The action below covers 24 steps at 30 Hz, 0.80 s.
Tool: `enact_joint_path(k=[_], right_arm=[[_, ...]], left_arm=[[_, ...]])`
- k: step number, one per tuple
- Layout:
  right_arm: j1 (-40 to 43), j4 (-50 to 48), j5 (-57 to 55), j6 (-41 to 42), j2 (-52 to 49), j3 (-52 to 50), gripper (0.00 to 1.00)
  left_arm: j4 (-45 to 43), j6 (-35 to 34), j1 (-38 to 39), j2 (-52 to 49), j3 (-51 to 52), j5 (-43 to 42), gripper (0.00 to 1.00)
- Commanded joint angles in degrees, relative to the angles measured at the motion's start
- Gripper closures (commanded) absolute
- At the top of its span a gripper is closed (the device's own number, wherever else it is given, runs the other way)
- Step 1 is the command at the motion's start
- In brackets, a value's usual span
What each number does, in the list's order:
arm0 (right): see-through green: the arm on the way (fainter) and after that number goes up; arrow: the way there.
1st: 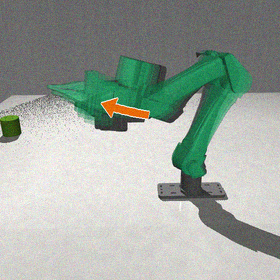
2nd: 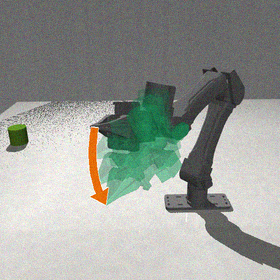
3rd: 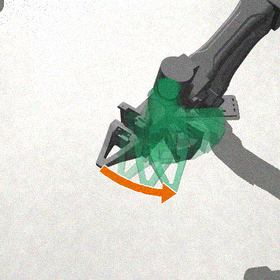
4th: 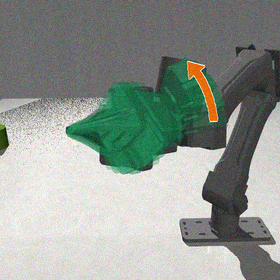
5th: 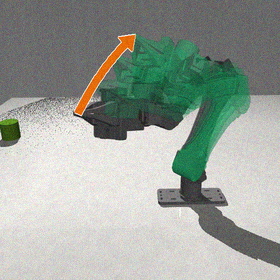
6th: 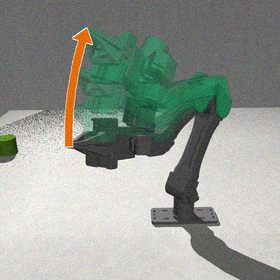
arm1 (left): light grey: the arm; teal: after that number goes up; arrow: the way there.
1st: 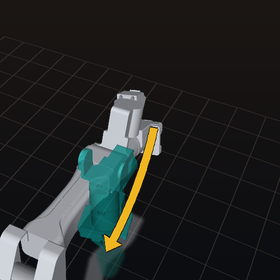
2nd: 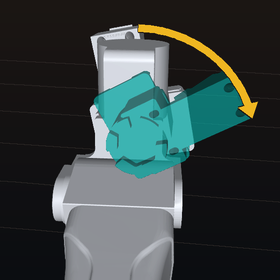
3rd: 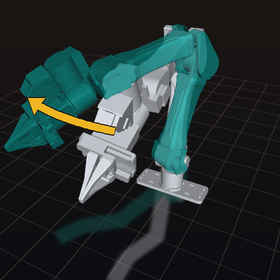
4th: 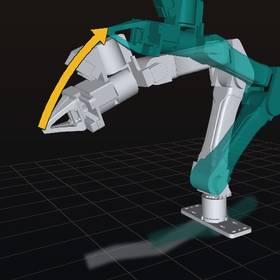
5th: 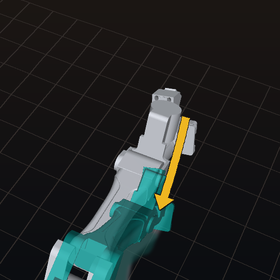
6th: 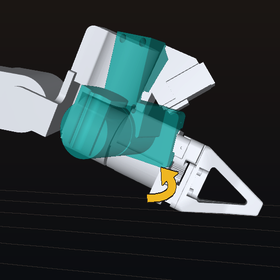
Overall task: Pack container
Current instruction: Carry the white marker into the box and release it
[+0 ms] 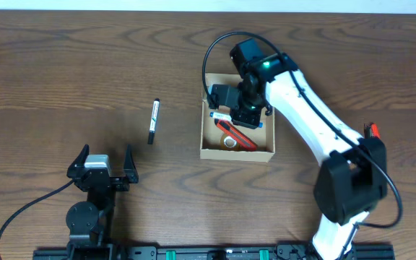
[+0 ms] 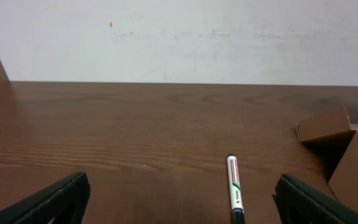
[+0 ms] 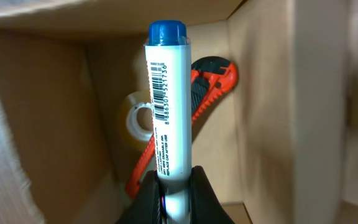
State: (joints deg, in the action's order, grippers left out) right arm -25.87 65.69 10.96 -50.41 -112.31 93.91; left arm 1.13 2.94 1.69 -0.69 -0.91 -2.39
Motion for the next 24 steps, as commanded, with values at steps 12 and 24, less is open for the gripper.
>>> enact_joint_path(k=[12, 24], right_arm=[[-0.4, 1.4, 2.4, -7.5, -8.0, -0.4, 0.99], [-0.4, -1.2, 1.1, -11.2, -10.0, -0.4, 0.99]], left_arm=[[3.2, -0.4, -0.2, 0.4, 0.6, 0.9, 0.05], [3.1, -0.4, -0.2, 0.4, 0.6, 0.9, 0.05]])
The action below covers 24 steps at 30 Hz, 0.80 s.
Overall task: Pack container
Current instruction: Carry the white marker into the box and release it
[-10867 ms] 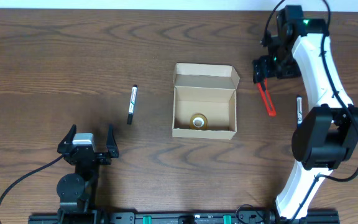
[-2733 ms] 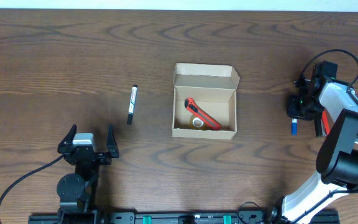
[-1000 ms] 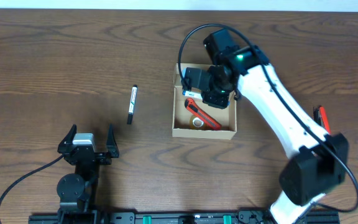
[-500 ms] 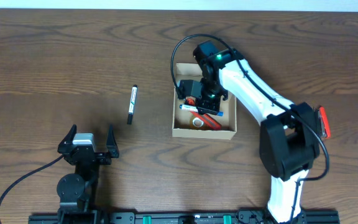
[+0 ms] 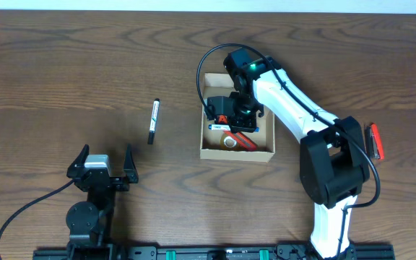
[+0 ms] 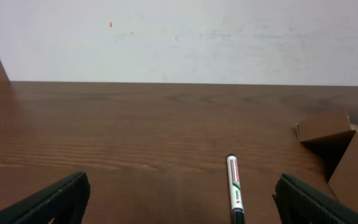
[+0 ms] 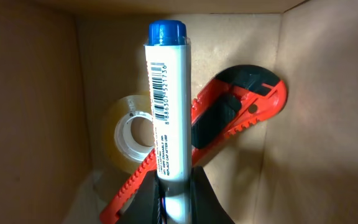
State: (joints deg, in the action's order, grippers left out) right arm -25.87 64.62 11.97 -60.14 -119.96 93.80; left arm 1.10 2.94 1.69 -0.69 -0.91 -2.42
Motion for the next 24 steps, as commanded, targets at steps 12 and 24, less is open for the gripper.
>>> enact_joint_path(k=[12, 24], right_arm=[[0.1, -1.5, -1.0, 0.4, -3.9, -0.3, 0.80], [0.4, -1.2, -6.0, 8.3, 6.6, 5.8, 0.25]], left_arm=[[3.2, -0.4, -0.2, 0.4, 0.6, 0.9, 0.05], [3.2, -0.4, -0.2, 0.4, 0.6, 0.9, 0.05]])
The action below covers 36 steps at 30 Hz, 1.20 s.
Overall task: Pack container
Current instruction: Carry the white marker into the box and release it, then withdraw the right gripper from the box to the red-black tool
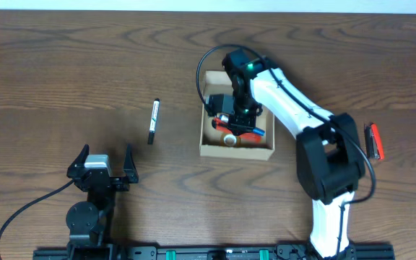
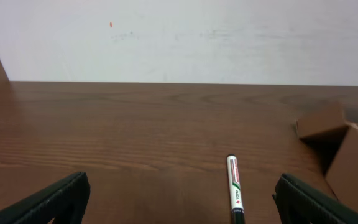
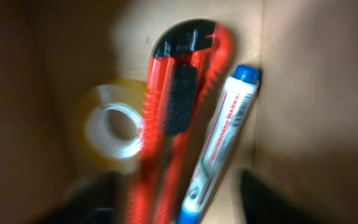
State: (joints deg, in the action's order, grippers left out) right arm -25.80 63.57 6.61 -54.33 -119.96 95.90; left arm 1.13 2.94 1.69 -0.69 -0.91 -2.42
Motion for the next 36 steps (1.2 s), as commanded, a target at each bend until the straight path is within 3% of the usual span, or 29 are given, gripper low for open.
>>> enact_joint_path(k=[1, 4, 7, 10, 12, 16, 18, 21, 25, 31, 36], right_arm=[[0.4, 0.3, -0.7, 2.5, 8.5, 4.5, 0.22], [0.7, 0.4, -0.7, 3.0, 13.1, 5.7, 0.21], [1.7, -1.1, -0.6, 5.6, 18.5, 5.7, 0.26], [4.2, -5.4, -1.1, 12.2, 22.8, 5.7, 0.40], [7.4, -10.8, -3.8, 22.7, 25.0, 5.7, 0.43], [14.8, -18.1, -17.8, 49.9, 26.0, 5.7, 0.36], [18.3, -16.9, -18.2, 55.5, 25.8, 5.7, 0.37], [21.5, -13.0, -22.3, 56.8, 25.8, 5.7, 0.43], [28.3, -7.5, -23.7, 61.6, 25.9, 5.7, 0.16], [45.9, 6.2, -14.5, 63.4, 23.6, 5.5, 0.18], [56.8, 8.0, -14.1, 57.7, 22.4, 4.0, 0.18]], left_arm=[[3.2, -0.4, -0.2, 0.4, 0.6, 0.9, 0.05], [3.2, -0.4, -0.2, 0.4, 0.6, 0.9, 0.05], [3.2, -0.4, -0.2, 0.4, 0.6, 0.9, 0.05], [3.2, -0.4, -0.2, 0.4, 0.6, 0.9, 0.05], [3.2, -0.4, -0.2, 0.4, 0.6, 0.9, 0.05], [3.2, -0.4, -0.2, 0.4, 0.6, 0.9, 0.05], [3.2, -0.4, -0.2, 0.4, 0.6, 0.9, 0.05], [3.2, -0.4, -0.2, 0.4, 0.6, 0.9, 0.05], [3.2, -0.4, -0.2, 0.4, 0.6, 0.9, 0.05], [3.2, -0.4, -0.2, 0.4, 0.6, 0.9, 0.05], [3.2, -0.4, -0.2, 0.4, 0.6, 0.9, 0.05]])
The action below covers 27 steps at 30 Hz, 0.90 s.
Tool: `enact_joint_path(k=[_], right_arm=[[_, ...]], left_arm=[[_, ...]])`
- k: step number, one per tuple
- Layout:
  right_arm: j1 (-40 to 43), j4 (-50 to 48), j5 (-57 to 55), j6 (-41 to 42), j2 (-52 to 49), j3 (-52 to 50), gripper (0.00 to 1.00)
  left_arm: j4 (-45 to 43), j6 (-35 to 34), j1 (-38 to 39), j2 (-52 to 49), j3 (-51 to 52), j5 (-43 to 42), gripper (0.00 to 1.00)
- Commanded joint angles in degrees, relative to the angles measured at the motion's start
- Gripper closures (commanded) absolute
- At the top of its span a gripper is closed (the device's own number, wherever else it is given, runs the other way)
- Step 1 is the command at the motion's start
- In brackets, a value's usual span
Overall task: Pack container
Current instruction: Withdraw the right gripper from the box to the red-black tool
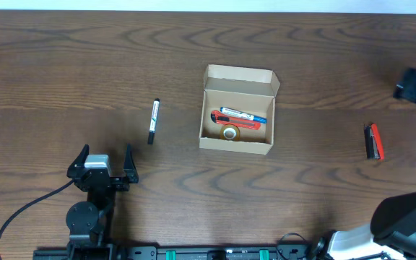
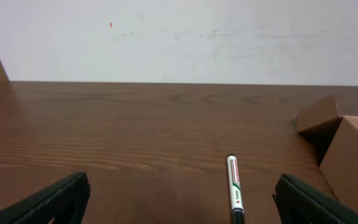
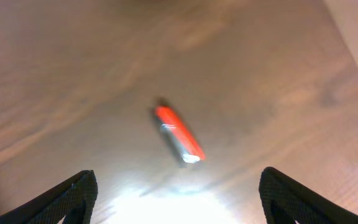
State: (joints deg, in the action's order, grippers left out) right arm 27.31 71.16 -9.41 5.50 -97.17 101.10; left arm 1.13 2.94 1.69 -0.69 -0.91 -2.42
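Note:
The open cardboard box (image 1: 237, 111) sits mid-table and holds a blue-capped white marker (image 1: 243, 115), a red box cutter (image 1: 235, 123) and a roll of clear tape (image 1: 230, 133). A black-and-white pen (image 1: 152, 120) lies left of the box, and shows as the pen (image 2: 234, 188) in the left wrist view. A small red-and-black item (image 1: 373, 141) lies at the right, blurred as the red item (image 3: 178, 134) in the right wrist view. My left gripper (image 2: 179, 199) rests open near the front edge, behind the pen. My right gripper (image 3: 179, 202) is open, high above the red item.
The box's flap (image 1: 240, 76) stands up at its far side. The right arm reaches in at the right edge of the overhead view, with its base (image 1: 403, 220) at the lower right. A pale wall (image 2: 179, 37) lies beyond the table's far edge.
My right gripper has left the box and now hangs open over the red item at the table's right. The marker, cutter and tape lie in the box. The left arm has not moved.
My right gripper held the blue-capped marker over the box, then lower inside it above the cutter and tape. Then the marker lay released beside the cutter with the jaws apart. Now the gripper is out at the right, over the red item.

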Motion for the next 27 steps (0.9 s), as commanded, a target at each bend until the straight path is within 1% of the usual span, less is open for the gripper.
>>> enact_joint_path(k=[1, 2, 3, 5, 6, 8, 10, 12, 15, 19, 24, 27], right_arm=[[4.7, 0.1, 2.2, -3.7, -0.3, -1.7, 0.18], [5.6, -0.3, 2.8, -6.0, -0.3, -2.6, 0.23], [5.9, -0.7, 2.8, -7.1, -0.3, -3.6, 0.24], [5.9, -2.1, 5.6, -13.8, -0.3, -6.6, 0.29], [5.7, -3.4, 8.5, -16.3, -0.2, -8.7, 0.30], [5.0, -6.7, 14.5, -21.1, -0.1, -13.1, 0.28], [3.6, -9.2, 15.6, -25.8, -0.1, -17.5, 0.25], [2.3, -13.8, 13.6, -26.3, -0.2, -21.6, 0.23], [1.4, -20.0, 11.7, -27.6, -0.2, -27.0, 0.24], [1.4, -25.9, 12.9, -29.6, -0.2, -32.5, 0.24], [1.6, -29.0, 12.9, -32.1, -0.2, -34.6, 0.26], [1.6, -30.1, 12.9, -34.2, -0.2, -34.7, 0.24]], left_arm=[[3.2, -0.4, -0.2, 0.4, 0.6, 0.9, 0.05], [3.2, -0.4, -0.2, 0.4, 0.6, 0.9, 0.05], [3.2, -0.4, -0.2, 0.4, 0.6, 0.9, 0.05], [3.2, -0.4, -0.2, 0.4, 0.6, 0.9, 0.05], [3.2, -0.4, -0.2, 0.4, 0.6, 0.9, 0.05], [3.2, -0.4, -0.2, 0.4, 0.6, 0.9, 0.05], [3.2, -0.4, -0.2, 0.4, 0.6, 0.9, 0.05], [3.2, -0.4, -0.2, 0.4, 0.6, 0.9, 0.05], [3.2, -0.4, -0.2, 0.4, 0.6, 0.9, 0.05], [3.2, -0.4, -0.2, 0.4, 0.6, 0.9, 0.05], [3.2, -0.4, -0.2, 0.4, 0.6, 0.9, 0.05], [3.2, -0.4, -0.2, 0.4, 0.6, 0.9, 0.05]])
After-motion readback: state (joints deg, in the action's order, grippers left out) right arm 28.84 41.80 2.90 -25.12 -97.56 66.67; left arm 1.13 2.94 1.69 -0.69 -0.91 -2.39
